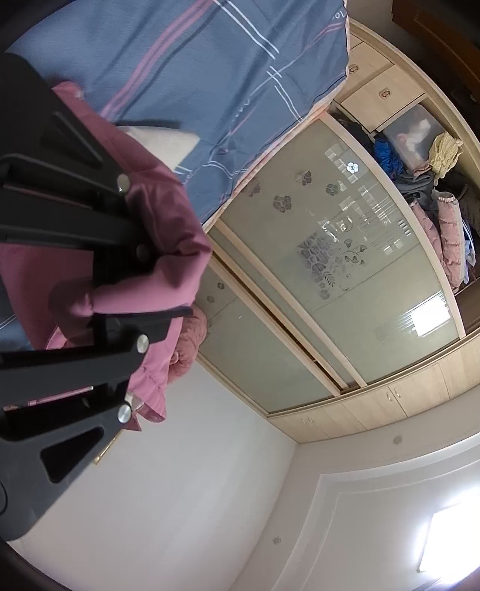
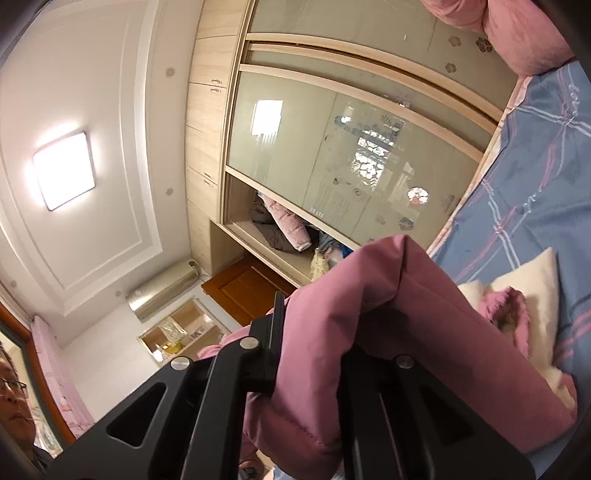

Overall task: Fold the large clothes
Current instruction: 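Lift the held hem with both grippers toward the collar, then fold the hem over the collar with both grippers and open them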

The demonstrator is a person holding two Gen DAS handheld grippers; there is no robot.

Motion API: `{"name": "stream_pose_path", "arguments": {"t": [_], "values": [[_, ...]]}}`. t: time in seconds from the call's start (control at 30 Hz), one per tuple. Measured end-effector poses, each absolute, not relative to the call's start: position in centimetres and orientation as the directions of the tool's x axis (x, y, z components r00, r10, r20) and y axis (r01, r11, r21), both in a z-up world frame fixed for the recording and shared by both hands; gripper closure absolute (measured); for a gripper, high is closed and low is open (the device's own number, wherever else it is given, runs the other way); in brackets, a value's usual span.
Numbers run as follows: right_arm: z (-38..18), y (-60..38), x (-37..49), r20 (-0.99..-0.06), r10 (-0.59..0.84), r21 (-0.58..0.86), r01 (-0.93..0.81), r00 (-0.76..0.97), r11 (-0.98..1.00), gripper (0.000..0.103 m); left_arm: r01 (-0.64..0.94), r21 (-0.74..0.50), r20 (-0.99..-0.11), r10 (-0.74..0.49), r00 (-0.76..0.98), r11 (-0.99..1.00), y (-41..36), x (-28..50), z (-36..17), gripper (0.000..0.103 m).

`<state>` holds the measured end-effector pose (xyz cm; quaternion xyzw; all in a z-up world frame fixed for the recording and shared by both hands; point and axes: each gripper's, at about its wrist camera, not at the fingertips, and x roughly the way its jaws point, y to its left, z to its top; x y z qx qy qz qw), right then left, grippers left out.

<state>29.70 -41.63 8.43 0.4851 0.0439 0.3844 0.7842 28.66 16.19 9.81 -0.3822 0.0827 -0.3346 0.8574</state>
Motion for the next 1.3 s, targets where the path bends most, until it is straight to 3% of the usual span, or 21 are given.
{"name": "stream_pose_path", "arguments": {"t": [0.33, 0.57, 0.87, 0.93, 0.97, 1.0, 1.07, 1.13, 1.2, 1.27, 1.3], "values": [[8.2, -41.8, 36.0, 0.273, 0.625, 0.81, -0.525, 0.732, 0.261, 0.097, 0.476, -0.717, 0.075, -0.624, 0.778, 0.508, 15.5, 36.2, 9.9, 0.095], [5.9, -42.0, 40.1, 0.149, 0.592, 0.861, -0.399, 0.792, 0.316, 0.097, 0.411, -0.716, -0.012, -0.6, 0.8, 0.563, 14.5, 40.7, 8.4, 0.095], [2.5, -41.7, 41.6, 0.067, 0.592, 0.881, -0.326, 0.803, 0.343, 0.094, 0.31, -0.729, -0.124, -0.562, 0.818, 0.611, 14.1, 43.7, 3.9, 0.095], [2.4, -41.7, 41.5, 0.064, 0.603, 0.89, -0.318, 0.795, 0.325, 0.084, 0.286, -0.736, -0.147, -0.556, 0.818, 0.614, 13.9, 44.0, 3.3, 0.095], [2.4, -41.9, 41.5, 0.077, 0.61, 0.897, -0.322, 0.789, 0.303, 0.066, 0.283, -0.738, -0.148, -0.556, 0.818, 0.613, 13.8, 44.0, 3.2, 0.095], [2.6, -42.1, 41.2, 0.099, 0.613, 0.905, -0.327, 0.784, 0.272, 0.036, 0.287, -0.733, -0.147, -0.556, 0.818, 0.616, 13.8, 43.9, 3.3, 0.095], [3.5, -43.0, 39.7, 0.186, 0.553, 0.919, -0.342, 0.812, 0.193, 0.001, 0.291, -0.722, -0.147, -0.551, 0.821, 0.627, 13.6, 43.7, 3.7, 0.095], [5.2, -43.9, 38.1, 0.275, 0.508, 0.905, -0.399, 0.816, 0.151, 0.001, 0.296, -0.71, -0.147, -0.546, 0.825, 0.639, 13.5, 43.5, 4.2, 0.095], [7.8, -44.0, 36.7, 0.291, 0.507, 0.878, -0.437, 0.811, 0.196, 0.001, 0.297, -0.71, -0.146, -0.546, 0.825, 0.638, 13.5, 43.6, 4.3, 0.095], [12.2, -42.0, 35.0, 0.227, 0.574, 0.788, -0.495, 0.787, 0.367, 0.001, 0.294, -0.714, -0.148, -0.546, 0.824, 0.636, 13.5, 43.6, 4.2, 0.094], [15.0, -39.4, 34.1, 0.106, 0.633, 0.68, -0.521, 0.767, 0.516, 0.001, 0.292, -0.713, -0.15, -0.546, 0.825, 0.638, 13.5, 43.7, 4.2, 0.094]]}}
